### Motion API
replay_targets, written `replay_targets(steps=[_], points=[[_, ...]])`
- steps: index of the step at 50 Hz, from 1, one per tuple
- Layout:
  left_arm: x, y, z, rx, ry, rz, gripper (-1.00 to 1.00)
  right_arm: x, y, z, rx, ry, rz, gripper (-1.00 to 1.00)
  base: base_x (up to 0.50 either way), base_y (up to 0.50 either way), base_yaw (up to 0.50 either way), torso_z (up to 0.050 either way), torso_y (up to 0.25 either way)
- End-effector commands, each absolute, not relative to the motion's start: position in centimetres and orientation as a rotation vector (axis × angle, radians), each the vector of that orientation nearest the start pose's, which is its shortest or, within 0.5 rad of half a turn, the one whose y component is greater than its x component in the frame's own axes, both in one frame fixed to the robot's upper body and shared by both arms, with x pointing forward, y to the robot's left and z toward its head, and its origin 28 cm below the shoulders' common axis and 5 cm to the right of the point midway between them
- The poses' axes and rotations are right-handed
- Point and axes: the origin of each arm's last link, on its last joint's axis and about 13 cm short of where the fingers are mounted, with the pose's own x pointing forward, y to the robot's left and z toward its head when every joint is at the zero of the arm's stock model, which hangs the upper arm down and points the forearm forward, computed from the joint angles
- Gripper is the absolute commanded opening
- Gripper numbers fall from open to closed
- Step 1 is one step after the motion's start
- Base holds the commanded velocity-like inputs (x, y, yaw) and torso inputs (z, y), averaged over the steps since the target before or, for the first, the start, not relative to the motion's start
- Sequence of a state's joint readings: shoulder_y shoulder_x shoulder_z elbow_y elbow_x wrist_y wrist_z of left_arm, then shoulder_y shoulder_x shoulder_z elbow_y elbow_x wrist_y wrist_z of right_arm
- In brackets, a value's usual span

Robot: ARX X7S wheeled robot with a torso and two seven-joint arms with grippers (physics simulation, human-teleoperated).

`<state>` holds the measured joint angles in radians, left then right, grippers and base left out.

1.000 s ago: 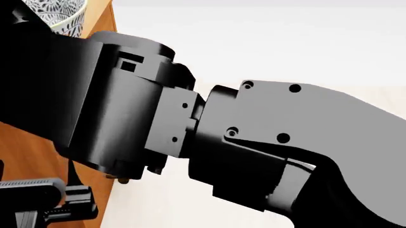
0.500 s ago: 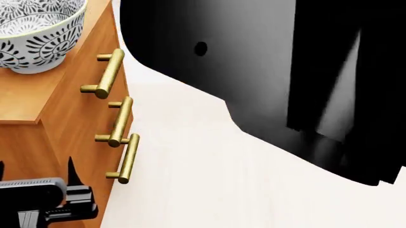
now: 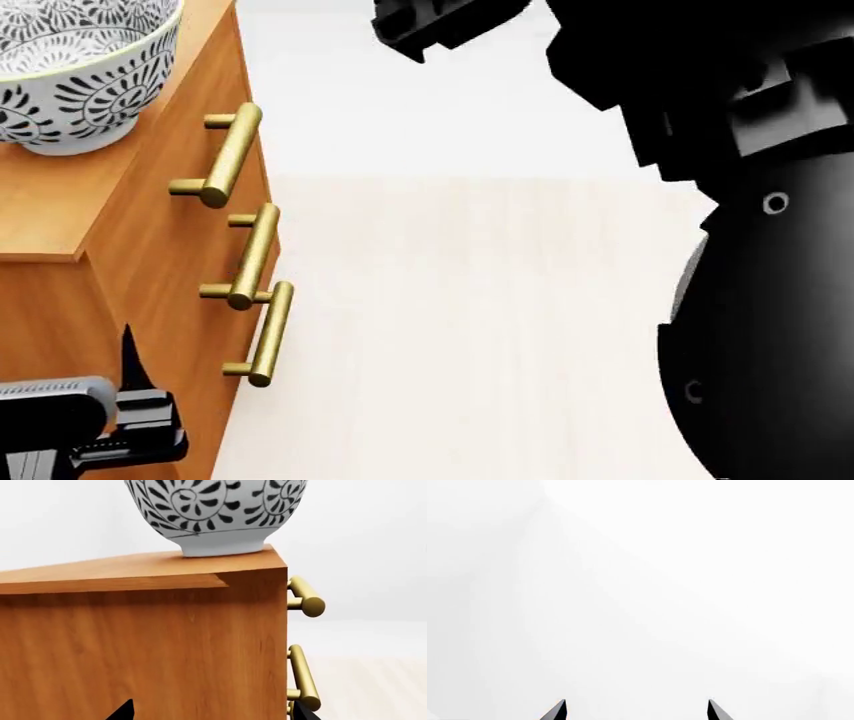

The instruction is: Close the top drawer of the cabinet and put the bowl on top of it.

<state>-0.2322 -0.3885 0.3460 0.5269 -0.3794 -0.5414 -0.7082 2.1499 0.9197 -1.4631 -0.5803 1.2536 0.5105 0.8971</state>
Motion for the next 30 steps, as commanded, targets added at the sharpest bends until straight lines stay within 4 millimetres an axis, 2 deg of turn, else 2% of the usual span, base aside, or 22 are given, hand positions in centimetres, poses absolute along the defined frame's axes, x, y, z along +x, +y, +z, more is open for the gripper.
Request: replay_targets(steps=[1, 9, 16, 30], points=[[21.7, 20.0, 12.2, 0.086, -0.109, 0.213, 1.00, 19.9, -12.5, 33.2, -0.516, -0.626, 0.006, 1.00, 0.00, 0.00, 0.00, 0.000, 0.000], [21.4, 19.9, 12.2, 0.088, -0.125, 0.213, 1.00, 20.2, -12.6, 28.3, -0.495, -0.574, 0.013, 1.00, 0.00, 0.00, 0.00, 0.000, 0.000], [21.1, 19.9, 12.5, 0.093, -0.140, 0.216, 1.00, 20.7, -12.8, 25.2, -0.473, -0.526, 0.006, 1.00, 0.00, 0.00, 0.00, 0.000, 0.000], [20.6, 19.9, 12.9, 0.092, -0.147, 0.225, 1.00, 21.1, -13.2, 21.7, -0.438, -0.473, 0.002, 1.00, 0.00, 0.00, 0.00, 0.000, 0.000]])
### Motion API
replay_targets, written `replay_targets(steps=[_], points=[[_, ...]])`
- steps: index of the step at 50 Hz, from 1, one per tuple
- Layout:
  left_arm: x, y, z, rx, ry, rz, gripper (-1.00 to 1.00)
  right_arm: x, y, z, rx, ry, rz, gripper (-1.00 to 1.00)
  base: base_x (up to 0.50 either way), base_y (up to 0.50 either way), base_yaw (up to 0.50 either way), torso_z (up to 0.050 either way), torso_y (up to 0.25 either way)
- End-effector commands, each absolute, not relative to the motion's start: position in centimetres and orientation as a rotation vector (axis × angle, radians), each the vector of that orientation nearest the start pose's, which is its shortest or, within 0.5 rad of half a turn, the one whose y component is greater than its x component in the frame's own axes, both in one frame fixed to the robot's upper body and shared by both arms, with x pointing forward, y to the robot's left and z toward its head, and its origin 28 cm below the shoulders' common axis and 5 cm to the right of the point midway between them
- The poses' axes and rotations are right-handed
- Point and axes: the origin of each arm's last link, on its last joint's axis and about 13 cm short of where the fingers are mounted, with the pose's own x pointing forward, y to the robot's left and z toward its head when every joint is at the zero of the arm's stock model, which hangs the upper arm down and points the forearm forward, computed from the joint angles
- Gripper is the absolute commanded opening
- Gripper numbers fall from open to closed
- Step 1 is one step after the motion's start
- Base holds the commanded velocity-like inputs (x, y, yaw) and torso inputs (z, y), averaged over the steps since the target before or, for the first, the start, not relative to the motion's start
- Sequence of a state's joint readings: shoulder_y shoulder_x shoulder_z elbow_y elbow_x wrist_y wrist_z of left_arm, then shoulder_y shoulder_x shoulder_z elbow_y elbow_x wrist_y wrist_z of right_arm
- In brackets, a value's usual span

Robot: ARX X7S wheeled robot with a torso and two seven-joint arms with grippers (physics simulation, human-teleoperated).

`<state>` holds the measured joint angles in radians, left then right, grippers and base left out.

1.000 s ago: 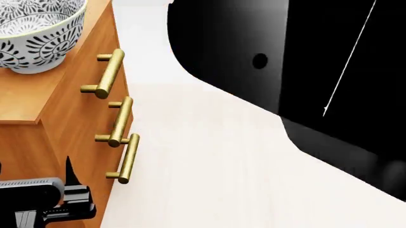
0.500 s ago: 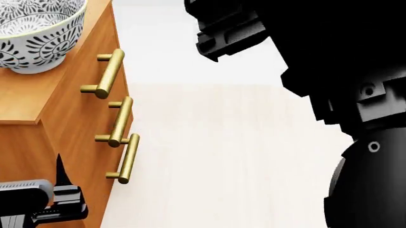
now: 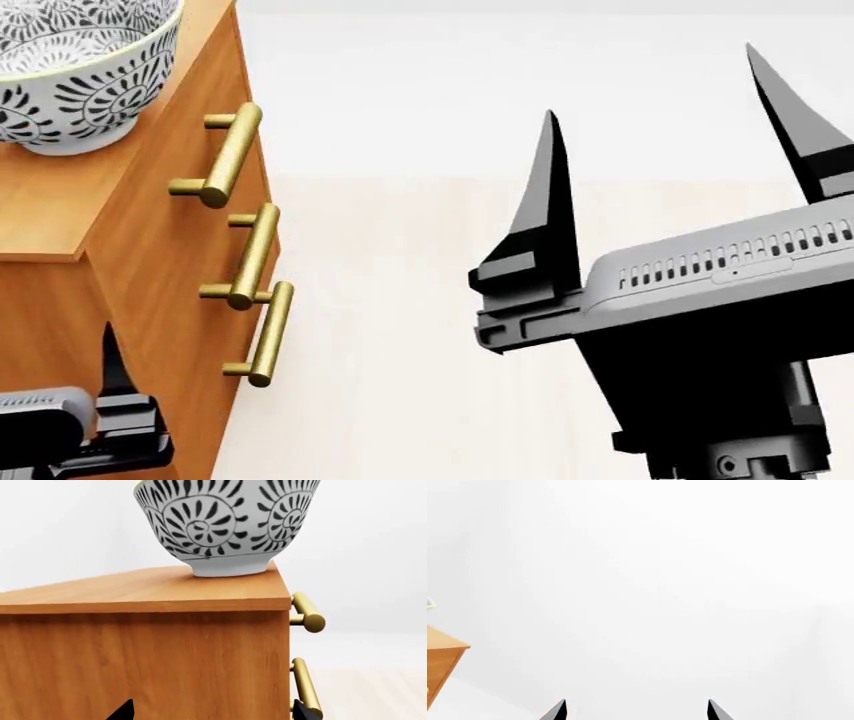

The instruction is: Close the top drawer of the cabinet and put the bowl on top of it.

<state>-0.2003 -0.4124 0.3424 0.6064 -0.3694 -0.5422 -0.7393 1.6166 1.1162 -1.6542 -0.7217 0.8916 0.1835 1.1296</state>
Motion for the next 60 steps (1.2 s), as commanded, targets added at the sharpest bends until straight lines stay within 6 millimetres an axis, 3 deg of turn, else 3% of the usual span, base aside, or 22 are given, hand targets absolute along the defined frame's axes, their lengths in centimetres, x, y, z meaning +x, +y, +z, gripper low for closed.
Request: replay_targets(steps=[1, 23, 60], points=[[20.6, 19.9, 13.0, 0.092, -0.148, 0.225, 1.00, 21.1, -13.2, 21.6, -0.436, -0.472, 0.002, 1.00, 0.00, 0.00, 0.00, 0.000, 0.000], [19.9, 20.2, 13.9, 0.098, -0.195, 0.249, 1.00, 21.0, -12.3, 20.6, -0.418, -0.487, 0.045, 1.00, 0.00, 0.00, 0.00, 0.000, 0.000], [17.3, 20.8, 15.9, 0.088, -0.337, 0.269, 1.00, 17.2, -10.8, 22.8, -0.459, -0.681, 0.064, 1.00, 0.00, 0.00, 0.00, 0.000, 0.000]])
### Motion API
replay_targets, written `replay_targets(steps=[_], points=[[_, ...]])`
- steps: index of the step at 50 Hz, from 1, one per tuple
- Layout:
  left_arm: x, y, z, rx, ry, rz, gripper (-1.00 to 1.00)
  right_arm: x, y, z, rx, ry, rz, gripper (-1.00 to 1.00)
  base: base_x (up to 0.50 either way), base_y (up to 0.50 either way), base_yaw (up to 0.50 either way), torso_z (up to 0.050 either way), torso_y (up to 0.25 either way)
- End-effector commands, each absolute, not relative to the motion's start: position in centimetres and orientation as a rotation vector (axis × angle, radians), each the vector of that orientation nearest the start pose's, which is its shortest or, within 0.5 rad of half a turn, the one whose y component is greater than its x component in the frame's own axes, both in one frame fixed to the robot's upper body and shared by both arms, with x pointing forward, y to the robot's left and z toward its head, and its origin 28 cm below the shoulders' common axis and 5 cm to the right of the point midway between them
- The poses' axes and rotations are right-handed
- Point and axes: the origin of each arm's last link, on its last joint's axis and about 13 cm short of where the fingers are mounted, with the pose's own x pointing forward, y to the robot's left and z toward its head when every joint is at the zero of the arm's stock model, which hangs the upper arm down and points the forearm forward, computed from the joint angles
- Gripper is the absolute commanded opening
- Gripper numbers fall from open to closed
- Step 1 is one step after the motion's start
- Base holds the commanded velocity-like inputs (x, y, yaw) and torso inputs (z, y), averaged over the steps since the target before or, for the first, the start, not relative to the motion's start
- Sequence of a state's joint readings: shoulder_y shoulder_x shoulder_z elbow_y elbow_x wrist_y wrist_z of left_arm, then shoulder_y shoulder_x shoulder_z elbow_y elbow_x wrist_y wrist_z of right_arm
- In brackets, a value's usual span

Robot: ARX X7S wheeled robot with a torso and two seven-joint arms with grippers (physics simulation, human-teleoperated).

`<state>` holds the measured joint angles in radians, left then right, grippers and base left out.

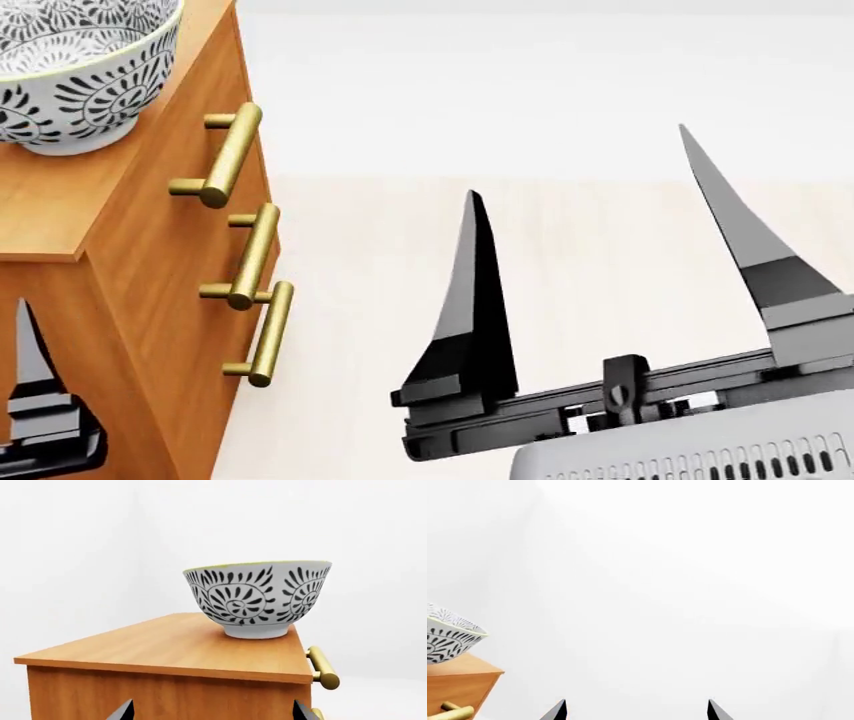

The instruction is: Close the top drawer of the cabinet and put the bowl on top of it.

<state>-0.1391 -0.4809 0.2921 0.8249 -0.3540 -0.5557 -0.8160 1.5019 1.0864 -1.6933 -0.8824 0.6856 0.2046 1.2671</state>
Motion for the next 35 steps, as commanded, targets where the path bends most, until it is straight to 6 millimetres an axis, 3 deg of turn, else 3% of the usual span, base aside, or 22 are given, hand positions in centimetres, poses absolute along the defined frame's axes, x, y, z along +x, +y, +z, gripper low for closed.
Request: replay_targets(steps=[1, 35], points=[[17.2, 20.7, 16.0, 0.088, -0.339, 0.269, 1.00, 17.2, -10.8, 22.8, -0.461, -0.682, 0.064, 1.00, 0.00, 0.00, 0.00, 0.000, 0.000], [15.2, 21.7, 17.4, 0.039, -0.482, 0.297, 1.00, 15.3, -12.4, 23.5, -0.436, -0.754, -0.008, 1.00, 0.00, 0.00, 0.00, 0.000, 0.000]])
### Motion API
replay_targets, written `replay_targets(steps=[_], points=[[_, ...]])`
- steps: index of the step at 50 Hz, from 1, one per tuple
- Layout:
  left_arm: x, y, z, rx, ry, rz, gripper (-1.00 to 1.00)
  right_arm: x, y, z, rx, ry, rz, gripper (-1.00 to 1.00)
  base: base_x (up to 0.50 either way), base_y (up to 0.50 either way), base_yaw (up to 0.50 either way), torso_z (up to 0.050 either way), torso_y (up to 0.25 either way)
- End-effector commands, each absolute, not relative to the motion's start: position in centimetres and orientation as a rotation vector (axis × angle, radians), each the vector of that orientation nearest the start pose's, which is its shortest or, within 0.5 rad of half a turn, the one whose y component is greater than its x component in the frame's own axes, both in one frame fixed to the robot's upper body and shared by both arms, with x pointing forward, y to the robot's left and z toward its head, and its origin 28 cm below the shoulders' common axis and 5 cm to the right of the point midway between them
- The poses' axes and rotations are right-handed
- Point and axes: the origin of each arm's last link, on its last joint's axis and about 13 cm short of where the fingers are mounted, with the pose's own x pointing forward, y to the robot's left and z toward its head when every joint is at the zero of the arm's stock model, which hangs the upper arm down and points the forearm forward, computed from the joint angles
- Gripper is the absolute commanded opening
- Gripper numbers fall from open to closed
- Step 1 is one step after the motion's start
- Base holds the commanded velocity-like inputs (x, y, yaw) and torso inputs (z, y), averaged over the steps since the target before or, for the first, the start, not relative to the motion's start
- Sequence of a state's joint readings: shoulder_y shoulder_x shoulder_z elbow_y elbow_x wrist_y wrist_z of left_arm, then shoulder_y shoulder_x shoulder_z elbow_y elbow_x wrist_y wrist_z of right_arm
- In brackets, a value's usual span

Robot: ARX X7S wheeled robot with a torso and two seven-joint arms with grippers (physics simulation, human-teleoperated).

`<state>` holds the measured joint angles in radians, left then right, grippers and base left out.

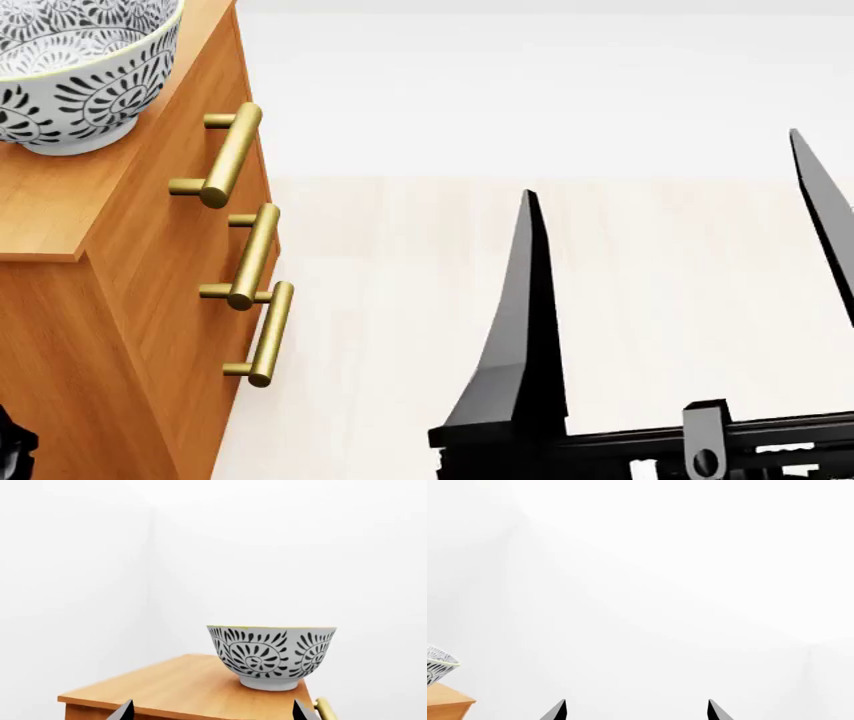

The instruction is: Close the top drawer of the cabinet and put the bowl on top of it.

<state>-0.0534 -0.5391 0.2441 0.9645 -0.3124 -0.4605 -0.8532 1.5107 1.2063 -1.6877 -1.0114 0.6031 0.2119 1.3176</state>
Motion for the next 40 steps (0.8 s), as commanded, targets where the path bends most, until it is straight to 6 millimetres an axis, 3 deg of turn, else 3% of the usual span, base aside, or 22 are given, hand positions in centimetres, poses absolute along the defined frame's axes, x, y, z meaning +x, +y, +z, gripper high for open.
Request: replay_targets(steps=[1, 40], points=[[15.1, 21.7, 17.5, 0.038, -0.484, 0.295, 1.00, 15.3, -12.4, 23.5, -0.435, -0.757, -0.007, 1.00, 0.00, 0.00, 0.00, 0.000, 0.000], [13.8, 21.7, 18.4, 0.028, -0.529, 0.283, 1.00, 14.4, -12.2, 23.8, -0.441, -0.793, 0.007, 1.00, 0.00, 0.00, 0.00, 0.000, 0.000]])
